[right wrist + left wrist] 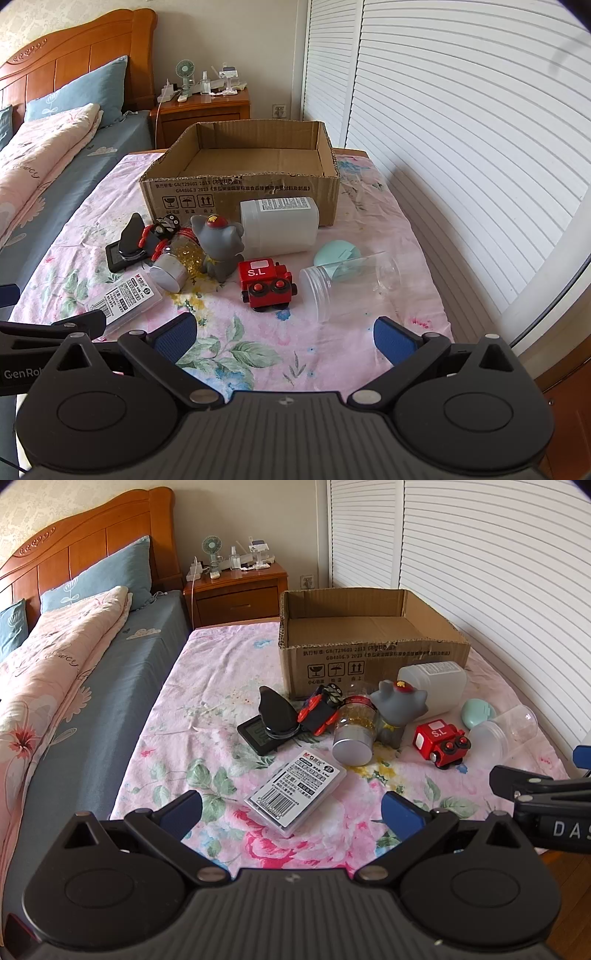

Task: Organize rigid objects
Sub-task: 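Move left tool toward the white battery pack while right tool approaches the clear jar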

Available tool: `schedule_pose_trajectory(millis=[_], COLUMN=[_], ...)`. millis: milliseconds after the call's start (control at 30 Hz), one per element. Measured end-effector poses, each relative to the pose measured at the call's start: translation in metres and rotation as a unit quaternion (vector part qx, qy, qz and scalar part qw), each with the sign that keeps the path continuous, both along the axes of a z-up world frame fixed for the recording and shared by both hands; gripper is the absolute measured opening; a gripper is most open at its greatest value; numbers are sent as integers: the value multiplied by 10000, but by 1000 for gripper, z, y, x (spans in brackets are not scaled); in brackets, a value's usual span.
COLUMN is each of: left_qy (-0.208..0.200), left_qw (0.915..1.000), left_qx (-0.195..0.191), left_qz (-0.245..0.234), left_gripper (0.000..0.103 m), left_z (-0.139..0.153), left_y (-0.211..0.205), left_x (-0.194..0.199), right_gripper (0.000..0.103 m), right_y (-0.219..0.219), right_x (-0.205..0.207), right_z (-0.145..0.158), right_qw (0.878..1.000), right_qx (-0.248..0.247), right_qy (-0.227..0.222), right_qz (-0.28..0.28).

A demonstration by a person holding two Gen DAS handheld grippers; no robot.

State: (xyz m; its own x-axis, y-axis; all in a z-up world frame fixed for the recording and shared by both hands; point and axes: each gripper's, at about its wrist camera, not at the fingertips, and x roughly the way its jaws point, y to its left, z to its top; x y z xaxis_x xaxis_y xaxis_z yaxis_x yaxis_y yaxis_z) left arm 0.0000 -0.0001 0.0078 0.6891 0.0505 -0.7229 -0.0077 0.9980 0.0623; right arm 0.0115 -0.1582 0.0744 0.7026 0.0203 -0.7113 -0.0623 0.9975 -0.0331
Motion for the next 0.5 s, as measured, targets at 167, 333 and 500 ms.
schedule_pose_trajectory(millis=[167, 333, 500], left_qy=[-1, 0, -36], left_qw=[10000, 10000, 10000], left_qx=[0, -6, 0], left_qz=[3, 7, -15], left_gripper=[102, 102, 102], left_z=[0, 0, 1], left_y=[0, -1, -2], left_x=[0, 1, 4], right_gripper=[103, 103, 103], right_y=[0, -1, 0], right_x=[0, 1, 2], right_z=[0, 0, 0], right_qw=[10000, 10000, 9999], right_qx=[-6, 13, -34], right_qy=[-8, -29, -94], right_qz=[1, 11, 36])
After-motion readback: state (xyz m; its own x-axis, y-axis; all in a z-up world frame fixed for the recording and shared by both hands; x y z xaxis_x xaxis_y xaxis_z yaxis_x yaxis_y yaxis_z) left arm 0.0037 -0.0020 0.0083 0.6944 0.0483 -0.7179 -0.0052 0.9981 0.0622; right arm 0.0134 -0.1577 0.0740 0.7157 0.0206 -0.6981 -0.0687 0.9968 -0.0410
